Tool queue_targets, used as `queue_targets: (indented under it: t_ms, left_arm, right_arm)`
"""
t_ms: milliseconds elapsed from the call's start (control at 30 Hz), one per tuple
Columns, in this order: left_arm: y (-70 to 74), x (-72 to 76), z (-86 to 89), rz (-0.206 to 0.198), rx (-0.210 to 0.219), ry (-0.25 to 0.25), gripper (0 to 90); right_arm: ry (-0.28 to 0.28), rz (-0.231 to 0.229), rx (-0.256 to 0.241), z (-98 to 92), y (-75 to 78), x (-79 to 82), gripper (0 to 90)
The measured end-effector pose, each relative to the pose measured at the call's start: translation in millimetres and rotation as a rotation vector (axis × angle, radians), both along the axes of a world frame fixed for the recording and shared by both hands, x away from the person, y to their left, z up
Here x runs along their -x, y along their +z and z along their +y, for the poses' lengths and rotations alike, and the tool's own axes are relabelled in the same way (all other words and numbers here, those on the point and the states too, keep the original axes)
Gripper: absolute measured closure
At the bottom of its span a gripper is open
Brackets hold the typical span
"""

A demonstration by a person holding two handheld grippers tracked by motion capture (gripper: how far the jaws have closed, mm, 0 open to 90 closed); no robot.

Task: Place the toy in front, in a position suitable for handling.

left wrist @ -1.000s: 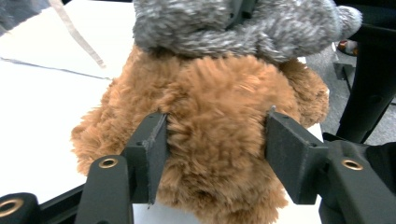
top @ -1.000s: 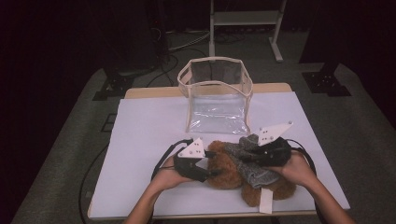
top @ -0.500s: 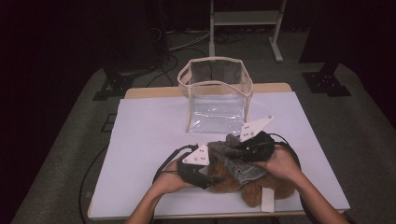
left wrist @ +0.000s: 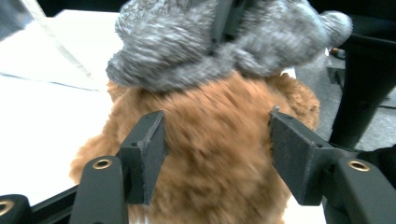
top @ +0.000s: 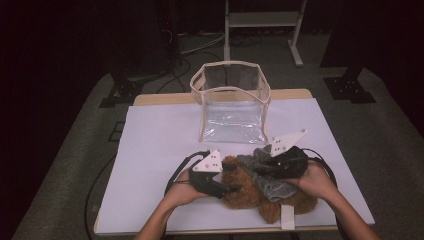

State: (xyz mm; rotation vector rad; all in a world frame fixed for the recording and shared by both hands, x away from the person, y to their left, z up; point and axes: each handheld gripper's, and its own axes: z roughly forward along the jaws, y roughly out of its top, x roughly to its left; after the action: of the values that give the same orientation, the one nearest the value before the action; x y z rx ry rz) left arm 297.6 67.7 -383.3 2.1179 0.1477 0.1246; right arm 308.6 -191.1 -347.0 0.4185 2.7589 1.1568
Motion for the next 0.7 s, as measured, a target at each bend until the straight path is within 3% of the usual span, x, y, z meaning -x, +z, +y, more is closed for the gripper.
queue_targets:
  t_ms: [100, 267, 400, 500, 567, 700]
  left_arm:
    - [-4.5, 4.8, -2.0, 0.0, -0.017, -0.016, 41.0]
    - [-4.2, 11.2, -3.0, -0.035, -0.06, -0.042, 41.3]
    - [-6.3, 10.7, 0.5, -0.03, -0.057, -0.04, 41.3]
    - [-6.4, 10.1, 2.5, -0.031, -0.052, -0.038, 41.5]
    - [-4.6, 9.6, 3.0, -0.033, -0.054, -0.024, 40.7]
    - [-4.5, 5.3, 4.6, -0.026, -0.064, 0.023, 38.4]
  right_arm:
    - [0.015, -0.011, 0.031, 5.6, 3.8, 4.2, 80.6]
    - [0.014, -0.025, 0.035, 22.6, 9.7, -5.5, 80.7]
    - [0.03, -0.042, 0.086, 40.3, 9.6, -11.0, 80.6]
    - [0.018, -0.045, 0.113, 32.6, 10.1, -13.4, 80.7]
    - [-0.019, -0.048, 0.131, 19.1, 9.5, -15.3, 80.7]
    - [-0.085, -0.015, 0.099, -12.4, 6.6, -17.8, 80.7]
